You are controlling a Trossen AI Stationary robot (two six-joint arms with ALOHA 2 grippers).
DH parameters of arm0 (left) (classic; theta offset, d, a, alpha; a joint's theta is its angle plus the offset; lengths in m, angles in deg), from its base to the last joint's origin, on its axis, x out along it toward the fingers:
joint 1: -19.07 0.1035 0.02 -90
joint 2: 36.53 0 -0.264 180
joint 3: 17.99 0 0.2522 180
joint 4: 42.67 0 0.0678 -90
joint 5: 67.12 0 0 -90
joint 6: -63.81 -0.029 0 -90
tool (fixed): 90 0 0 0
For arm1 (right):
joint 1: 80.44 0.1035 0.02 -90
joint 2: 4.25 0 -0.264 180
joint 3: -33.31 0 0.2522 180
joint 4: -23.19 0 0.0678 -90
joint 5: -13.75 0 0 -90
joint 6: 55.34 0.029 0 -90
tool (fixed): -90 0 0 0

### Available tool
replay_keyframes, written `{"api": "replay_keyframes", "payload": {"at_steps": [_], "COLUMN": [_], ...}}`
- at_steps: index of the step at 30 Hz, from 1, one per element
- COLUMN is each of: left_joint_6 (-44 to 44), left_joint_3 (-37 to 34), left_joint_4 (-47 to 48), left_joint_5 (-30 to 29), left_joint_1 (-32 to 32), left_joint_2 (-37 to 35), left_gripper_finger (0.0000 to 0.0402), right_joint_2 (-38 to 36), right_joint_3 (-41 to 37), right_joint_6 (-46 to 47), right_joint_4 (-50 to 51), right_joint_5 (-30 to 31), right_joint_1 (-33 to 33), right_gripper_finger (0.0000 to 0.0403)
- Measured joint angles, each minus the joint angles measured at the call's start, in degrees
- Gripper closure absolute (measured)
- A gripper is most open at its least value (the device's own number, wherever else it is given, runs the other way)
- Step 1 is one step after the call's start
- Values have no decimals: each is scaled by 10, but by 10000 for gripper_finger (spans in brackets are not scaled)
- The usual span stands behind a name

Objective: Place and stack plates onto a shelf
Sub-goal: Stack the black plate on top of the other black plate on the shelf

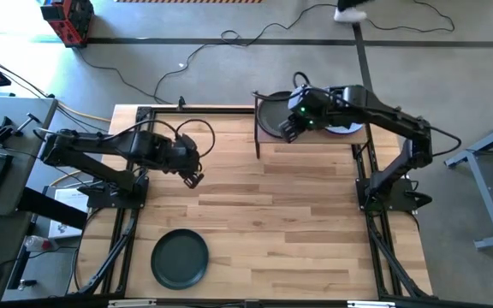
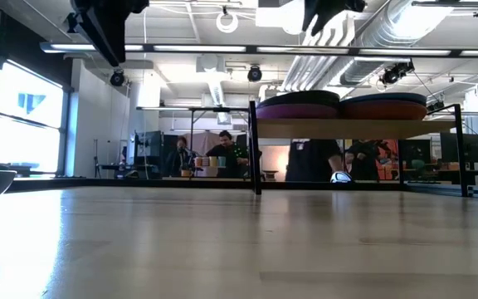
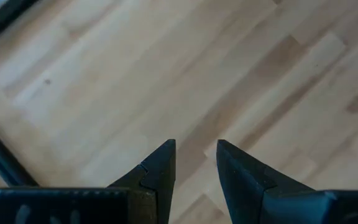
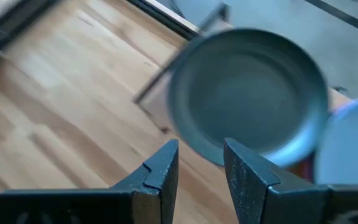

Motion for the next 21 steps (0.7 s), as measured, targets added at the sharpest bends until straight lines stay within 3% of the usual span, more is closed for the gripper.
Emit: {"api": "replay_keyframes", "payload": {"at_steps": [10,21], "left_joint_6": [126,170], "left_joint_3": [0,0], "left_joint_4": [1,0], "left_joint_5": [47,62], "left_joint_1": [-113,-208], "left_joint_2": [32,149], "left_gripper_finger": [296,296], "right_joint_2": [1,1], "right_joint_3": [-23,-23], "right_joint_6": [-40,-61], "right_joint_4": [38,37], "right_joint_5": [-64,-61], "right_joint_1": [-23,10], "right_gripper_finger": [295,295]}}
